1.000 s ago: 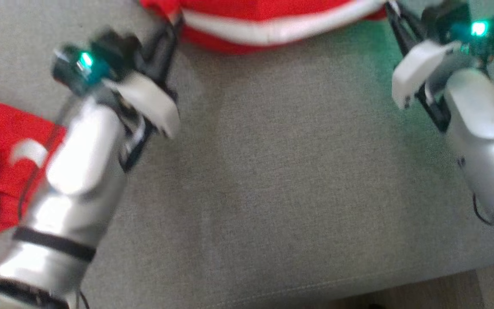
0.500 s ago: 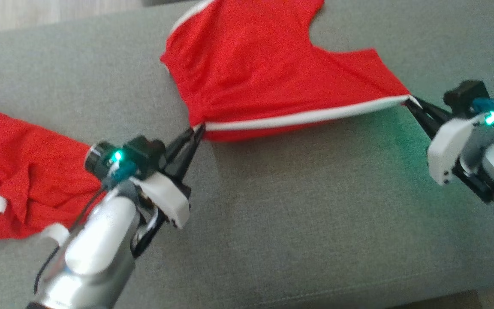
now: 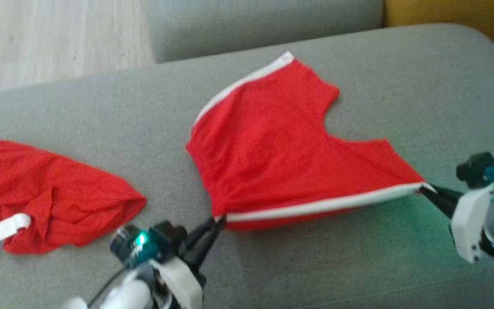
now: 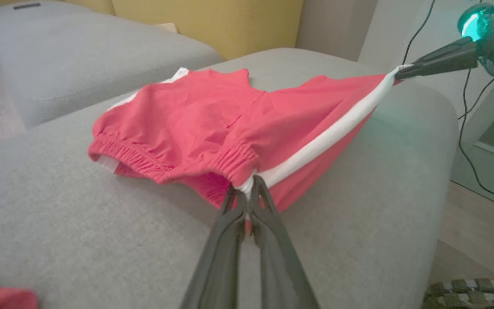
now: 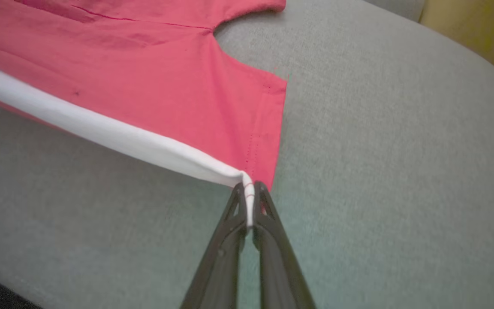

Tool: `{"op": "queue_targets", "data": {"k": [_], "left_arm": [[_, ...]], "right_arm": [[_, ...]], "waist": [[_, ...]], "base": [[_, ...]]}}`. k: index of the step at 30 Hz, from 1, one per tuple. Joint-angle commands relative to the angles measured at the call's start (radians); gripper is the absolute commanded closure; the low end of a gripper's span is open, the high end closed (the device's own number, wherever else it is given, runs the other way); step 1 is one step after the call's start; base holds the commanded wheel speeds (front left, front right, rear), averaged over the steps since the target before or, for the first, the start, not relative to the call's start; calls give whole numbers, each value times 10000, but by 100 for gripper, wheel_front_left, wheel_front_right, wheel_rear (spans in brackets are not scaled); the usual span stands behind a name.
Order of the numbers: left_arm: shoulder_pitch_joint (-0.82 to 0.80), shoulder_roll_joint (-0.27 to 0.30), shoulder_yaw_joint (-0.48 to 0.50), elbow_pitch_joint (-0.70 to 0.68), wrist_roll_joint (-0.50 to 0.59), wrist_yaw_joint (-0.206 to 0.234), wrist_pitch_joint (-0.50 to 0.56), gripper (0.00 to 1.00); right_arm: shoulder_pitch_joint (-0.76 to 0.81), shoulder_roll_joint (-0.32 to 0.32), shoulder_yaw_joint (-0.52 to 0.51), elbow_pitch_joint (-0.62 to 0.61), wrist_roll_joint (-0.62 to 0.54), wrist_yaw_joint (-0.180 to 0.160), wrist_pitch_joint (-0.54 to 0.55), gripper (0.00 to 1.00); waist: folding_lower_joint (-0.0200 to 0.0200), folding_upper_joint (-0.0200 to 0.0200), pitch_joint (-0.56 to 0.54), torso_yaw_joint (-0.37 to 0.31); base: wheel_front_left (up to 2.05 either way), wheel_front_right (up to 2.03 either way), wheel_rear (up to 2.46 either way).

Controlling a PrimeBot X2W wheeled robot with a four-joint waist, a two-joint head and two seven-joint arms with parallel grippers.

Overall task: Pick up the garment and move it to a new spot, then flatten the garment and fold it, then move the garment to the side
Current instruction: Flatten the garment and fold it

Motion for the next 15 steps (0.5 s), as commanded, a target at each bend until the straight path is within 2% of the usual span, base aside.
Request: {"op": "queue_targets", "data": {"k": [1,8,11,15], "left_arm": [[-258,291,351,-337,-70,92,2,100],[805,588,231,-1846,-317,482,549,100],[628,590,381,-2221,-342,646,634,100],[123,465,569,-2320,-419,721,754,100]], "right_arm": [[129,-580,-182,-117,79,65,24,100],[1099,-1778,-1227,-1746,239,65,696,100],[1056,-1860,-1854,-2086,-175,65,806,100],[632,-1546,-2610,-2414,-849,65,1112,100]], "waist": [[1,-1,-189,-97],[1,-1,-297,-125],[1,-1,-92,-22],[1,-1,355,135]], "base": [[0,0,0],[0,0,0],[0,0,0],[0,0,0]]}}
